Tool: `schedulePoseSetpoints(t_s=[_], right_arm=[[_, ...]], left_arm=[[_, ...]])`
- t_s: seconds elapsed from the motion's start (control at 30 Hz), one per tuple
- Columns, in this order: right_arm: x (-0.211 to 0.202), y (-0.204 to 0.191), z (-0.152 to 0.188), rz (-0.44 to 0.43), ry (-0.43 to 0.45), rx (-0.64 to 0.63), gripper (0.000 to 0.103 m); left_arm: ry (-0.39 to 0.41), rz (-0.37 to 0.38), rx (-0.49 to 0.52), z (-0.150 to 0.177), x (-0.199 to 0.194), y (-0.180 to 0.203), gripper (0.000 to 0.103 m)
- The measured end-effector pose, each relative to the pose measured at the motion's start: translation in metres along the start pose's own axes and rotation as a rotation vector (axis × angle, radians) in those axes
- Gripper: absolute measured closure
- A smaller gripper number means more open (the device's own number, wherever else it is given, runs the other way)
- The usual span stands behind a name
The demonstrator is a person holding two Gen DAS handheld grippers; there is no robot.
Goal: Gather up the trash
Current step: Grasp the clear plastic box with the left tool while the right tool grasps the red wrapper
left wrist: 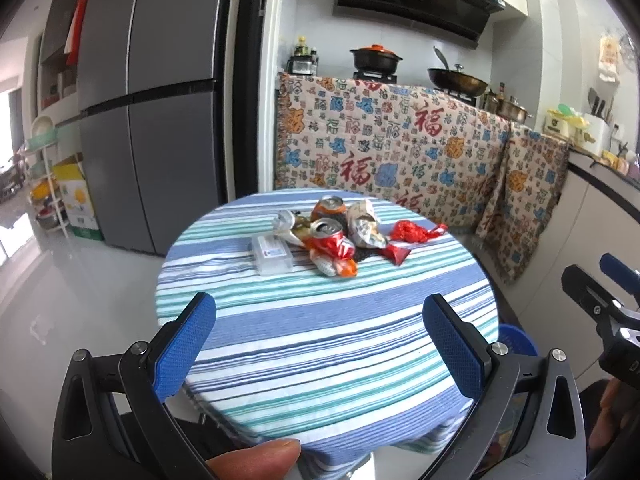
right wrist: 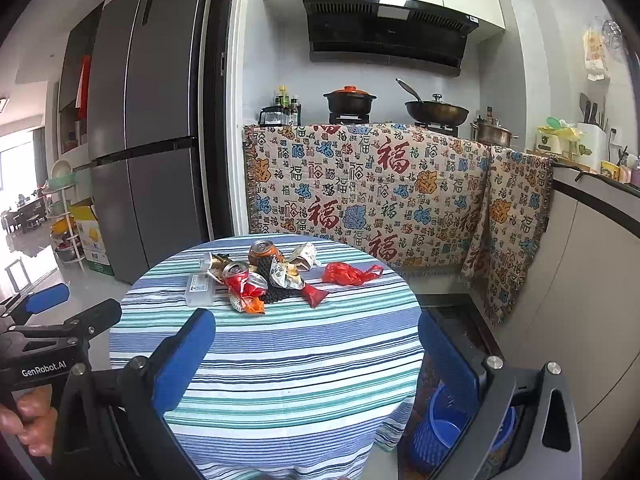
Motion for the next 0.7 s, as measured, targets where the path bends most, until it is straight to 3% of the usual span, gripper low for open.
schedulePoseSetpoints(t_s=[0.2,0.43,0.53,0.7], right_arm=[[0.036,0.009,0.009,0.012,-0.015,0.023,0.0],[0.104,0.022,0.025,0.001,-0.061,0.003,0.0],[0.145,0.026,0.037,-0.01,-0.131,-0.012,0.0],[0.219,0.023,0.066,-0.061,-0.3,-0.014,0.0]], left_arm=[[-0.051,-0.033,-0.023,0.015,0.05,-0.025,0.0],[-0.229,-0.029,-0.035,0.038,0.132,-0.03,0.0],[-0.314,-0.021,-0.053,0.047,0.171,-0.026,0.0],[-0.368,-0.067,-0.024,0.056,0.227,-0.024,0.0]])
Point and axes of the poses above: each gripper's, at about its wrist camera, not at the fingertips, and x roughly the way its jaws point, y to its right, z to its underside, the point moved 8 cm from there along x, roughly the way its jaws point, and after that the axes turned 12 degrees about x, right-handed, at the moved point
